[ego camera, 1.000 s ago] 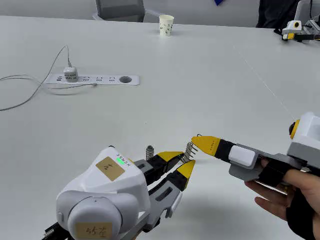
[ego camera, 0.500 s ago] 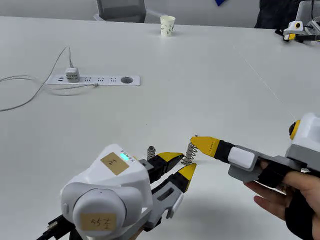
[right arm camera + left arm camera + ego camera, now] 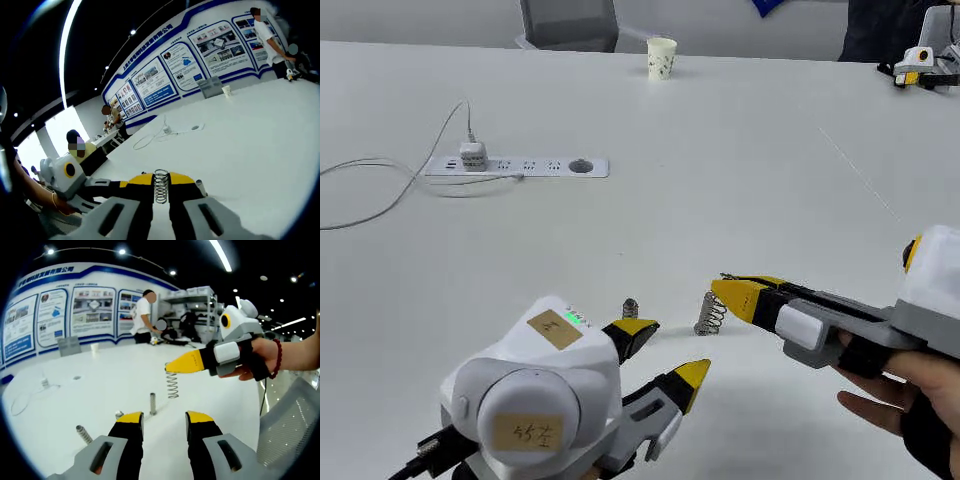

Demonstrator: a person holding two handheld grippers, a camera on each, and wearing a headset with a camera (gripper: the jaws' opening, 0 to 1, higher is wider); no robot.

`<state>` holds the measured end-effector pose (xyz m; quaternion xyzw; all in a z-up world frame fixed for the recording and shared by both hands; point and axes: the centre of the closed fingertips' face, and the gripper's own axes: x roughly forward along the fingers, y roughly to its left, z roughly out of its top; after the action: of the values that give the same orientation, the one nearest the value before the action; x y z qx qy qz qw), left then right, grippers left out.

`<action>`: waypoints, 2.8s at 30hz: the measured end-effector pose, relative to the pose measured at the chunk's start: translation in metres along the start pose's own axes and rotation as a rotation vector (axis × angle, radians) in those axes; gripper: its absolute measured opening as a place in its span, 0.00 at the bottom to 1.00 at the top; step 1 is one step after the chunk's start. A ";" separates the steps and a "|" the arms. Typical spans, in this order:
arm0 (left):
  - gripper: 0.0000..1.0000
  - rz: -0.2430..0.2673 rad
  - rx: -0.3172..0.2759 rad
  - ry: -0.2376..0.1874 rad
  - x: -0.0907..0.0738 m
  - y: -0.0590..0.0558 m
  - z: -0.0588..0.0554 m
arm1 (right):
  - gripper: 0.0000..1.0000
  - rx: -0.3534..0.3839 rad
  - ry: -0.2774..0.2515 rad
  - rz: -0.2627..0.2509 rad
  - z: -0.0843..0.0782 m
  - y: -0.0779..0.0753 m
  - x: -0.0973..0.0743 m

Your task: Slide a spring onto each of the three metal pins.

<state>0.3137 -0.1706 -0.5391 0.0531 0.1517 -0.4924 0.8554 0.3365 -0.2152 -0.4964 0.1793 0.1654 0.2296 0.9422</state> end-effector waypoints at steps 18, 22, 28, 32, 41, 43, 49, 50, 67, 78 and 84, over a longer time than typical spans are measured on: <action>0.64 0.027 0.043 0.070 -0.015 0.009 -0.015 | 0.11 -0.145 0.021 -0.074 0.007 -0.027 0.015; 0.71 0.037 0.041 0.065 -0.020 0.012 -0.013 | 0.11 -0.165 0.018 -0.090 0.009 -0.032 0.017; 0.79 0.061 0.013 0.071 -0.029 0.022 -0.016 | 0.11 -0.178 0.007 -0.115 0.012 -0.039 0.021; 0.83 0.079 -0.002 0.066 -0.034 0.030 -0.016 | 0.11 -0.185 0.002 -0.125 0.013 -0.043 0.024; 0.92 0.111 -0.034 0.059 -0.043 0.043 -0.017 | 0.11 -0.189 0.007 -0.140 0.011 -0.049 0.032; 0.94 0.119 -0.039 0.054 -0.045 0.046 -0.017 | 0.11 -0.196 0.007 -0.145 0.011 -0.050 0.034; 0.97 0.145 -0.076 0.042 -0.050 0.055 -0.018 | 0.11 -0.206 0.019 -0.154 0.004 -0.055 0.040; 0.98 0.149 -0.079 0.039 -0.051 0.057 -0.018 | 0.11 -0.205 0.021 -0.157 0.003 -0.056 0.040; 0.98 0.194 -0.106 0.034 -0.058 0.069 -0.022 | 0.11 -0.250 0.021 -0.172 -0.006 -0.058 0.042; 0.95 0.217 -0.132 0.038 -0.060 0.075 -0.027 | 0.11 -0.289 0.037 -0.185 -0.013 -0.055 0.039; 0.94 0.226 -0.135 0.034 -0.061 0.078 -0.027 | 0.12 -0.310 0.066 -0.195 -0.023 -0.058 0.040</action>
<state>0.3462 -0.0743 -0.5502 0.0202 0.1919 -0.3805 0.9044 0.3829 -0.2376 -0.5498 0.0075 0.1755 0.1659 0.9704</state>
